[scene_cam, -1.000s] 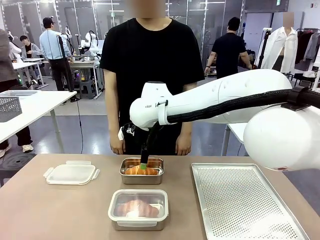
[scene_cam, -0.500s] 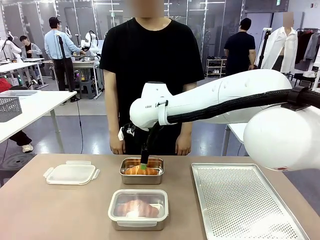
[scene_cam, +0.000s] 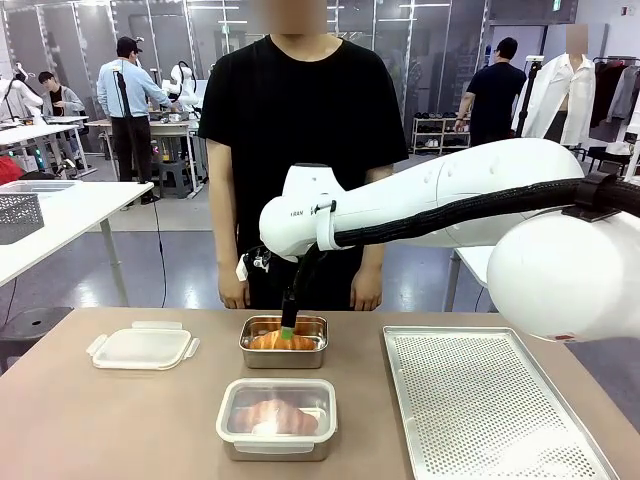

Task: Place the bread into the airtight container.
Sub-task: Pick up a Butter Roll and place it into an empty Airtight Container.

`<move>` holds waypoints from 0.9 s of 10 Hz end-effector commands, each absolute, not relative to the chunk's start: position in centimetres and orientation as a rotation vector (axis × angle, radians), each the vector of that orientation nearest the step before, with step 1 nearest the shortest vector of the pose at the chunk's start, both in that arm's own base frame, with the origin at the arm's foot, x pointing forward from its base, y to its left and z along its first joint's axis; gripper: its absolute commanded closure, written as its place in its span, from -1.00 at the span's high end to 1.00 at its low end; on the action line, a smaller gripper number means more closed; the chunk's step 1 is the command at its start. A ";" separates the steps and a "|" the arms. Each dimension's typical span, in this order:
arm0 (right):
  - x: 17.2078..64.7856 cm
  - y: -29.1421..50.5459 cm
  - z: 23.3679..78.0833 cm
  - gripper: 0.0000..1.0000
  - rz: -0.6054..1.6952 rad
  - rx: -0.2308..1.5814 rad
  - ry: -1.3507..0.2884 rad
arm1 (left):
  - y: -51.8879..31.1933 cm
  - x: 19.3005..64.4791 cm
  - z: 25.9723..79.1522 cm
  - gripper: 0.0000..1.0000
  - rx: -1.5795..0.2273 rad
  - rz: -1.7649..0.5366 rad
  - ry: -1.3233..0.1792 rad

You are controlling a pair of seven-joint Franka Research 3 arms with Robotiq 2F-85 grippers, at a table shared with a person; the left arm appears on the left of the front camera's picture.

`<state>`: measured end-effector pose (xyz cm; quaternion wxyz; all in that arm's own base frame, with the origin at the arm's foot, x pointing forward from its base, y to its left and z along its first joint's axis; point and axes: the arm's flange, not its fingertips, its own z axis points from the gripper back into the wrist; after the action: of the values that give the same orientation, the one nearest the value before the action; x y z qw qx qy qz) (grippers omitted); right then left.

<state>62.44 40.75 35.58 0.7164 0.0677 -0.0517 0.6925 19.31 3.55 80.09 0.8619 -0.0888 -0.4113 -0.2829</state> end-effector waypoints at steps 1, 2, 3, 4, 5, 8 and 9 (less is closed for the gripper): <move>62.5 40.8 35.7 1.00 1.532 0.149 -0.117 | 3.4 19.3 80.4 1.00 -0.197 -0.605 -0.865; 62.5 40.8 35.7 1.00 1.532 0.149 -0.117 | 3.4 19.3 80.4 1.00 -0.197 -0.605 -0.865; 62.5 40.8 35.7 1.00 1.532 0.149 -0.117 | 3.4 19.3 80.4 1.00 -0.197 -0.605 -0.865; 62.5 40.8 35.7 1.00 1.532 0.149 -0.117 | 3.4 19.3 80.4 1.00 -0.197 -0.605 -0.865; 62.5 40.8 35.7 1.00 1.532 0.149 -0.117 | 3.4 19.3 80.4 1.00 -0.197 -0.605 -0.865; 61.4 37.1 41.1 1.00 1.491 0.142 -0.154 | 3.4 19.3 80.4 1.00 -0.197 -0.605 -0.865; 60.6 35.4 43.3 1.00 1.474 0.129 -0.183 | 3.4 19.3 80.4 1.00 -0.197 -0.605 -0.865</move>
<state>62.86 37.84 41.14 0.7276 0.0555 -0.0775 0.6793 19.32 3.56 80.09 0.8619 -0.0889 -0.4113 -0.2828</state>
